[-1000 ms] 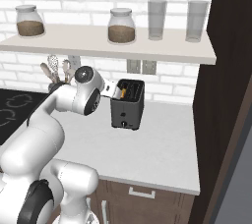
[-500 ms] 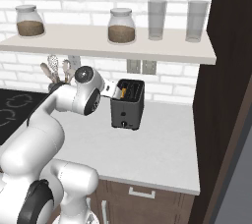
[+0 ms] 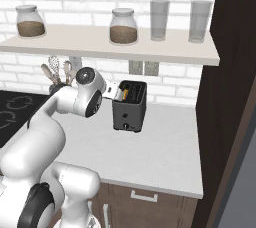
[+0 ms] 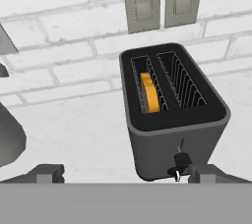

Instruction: Start the toaster. Once the lever pops up, take the bread to the plate on the dining counter.

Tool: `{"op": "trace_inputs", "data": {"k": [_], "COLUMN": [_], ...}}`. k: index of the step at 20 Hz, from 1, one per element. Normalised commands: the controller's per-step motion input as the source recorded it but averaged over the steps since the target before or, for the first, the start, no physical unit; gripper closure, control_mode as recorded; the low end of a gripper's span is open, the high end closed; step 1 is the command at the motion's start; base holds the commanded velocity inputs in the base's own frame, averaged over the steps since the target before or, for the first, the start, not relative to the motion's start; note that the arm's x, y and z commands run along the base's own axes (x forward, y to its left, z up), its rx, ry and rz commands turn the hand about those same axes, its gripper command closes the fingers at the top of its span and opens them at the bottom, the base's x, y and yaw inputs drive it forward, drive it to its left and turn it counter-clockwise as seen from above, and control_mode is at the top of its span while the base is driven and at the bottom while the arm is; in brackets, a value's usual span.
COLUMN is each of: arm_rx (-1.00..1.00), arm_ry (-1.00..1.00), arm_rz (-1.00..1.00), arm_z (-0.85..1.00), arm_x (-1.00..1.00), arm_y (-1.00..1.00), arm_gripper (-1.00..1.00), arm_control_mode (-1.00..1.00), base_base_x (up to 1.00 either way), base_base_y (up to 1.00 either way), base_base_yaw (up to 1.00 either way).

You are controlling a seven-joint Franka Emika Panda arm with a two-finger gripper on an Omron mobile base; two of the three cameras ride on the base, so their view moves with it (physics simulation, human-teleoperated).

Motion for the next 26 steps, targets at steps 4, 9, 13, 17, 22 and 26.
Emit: {"op": "trace_inputs", "data": {"k": [4, 9, 13, 17, 22, 26], "arm_rx": [0.00, 0.00, 0.00, 0.00, 0.00, 0.00], "arm_ry": [0.00, 0.00, 0.00, 0.00, 0.00, 0.00], "arm_rz": [0.00, 0.00, 0.00, 0.00, 0.00, 0.00], "arm_z": [0.00, 0.00, 0.00, 0.00, 0.00, 0.00], "arm_x": [0.00, 0.00, 0.00, 0.00, 0.00, 0.00], "arm_y": [0.00, 0.00, 0.00, 0.00, 0.00, 0.00], "arm_gripper": [-1.00, -1.00, -1.00, -1.00, -1.00, -1.00], "arm_control_mode": [-1.00, -1.00, -1.00, -1.00, -1.00, -1.00], "base_base_x": [0.00, 0.00, 0.00, 0.00, 0.00, 0.00], "base_base_y": [0.00, 0.00, 0.00, 0.00, 0.00, 0.00], "base_base_yaw": [0.00, 0.00, 0.00, 0.00, 0.00, 0.00]}}
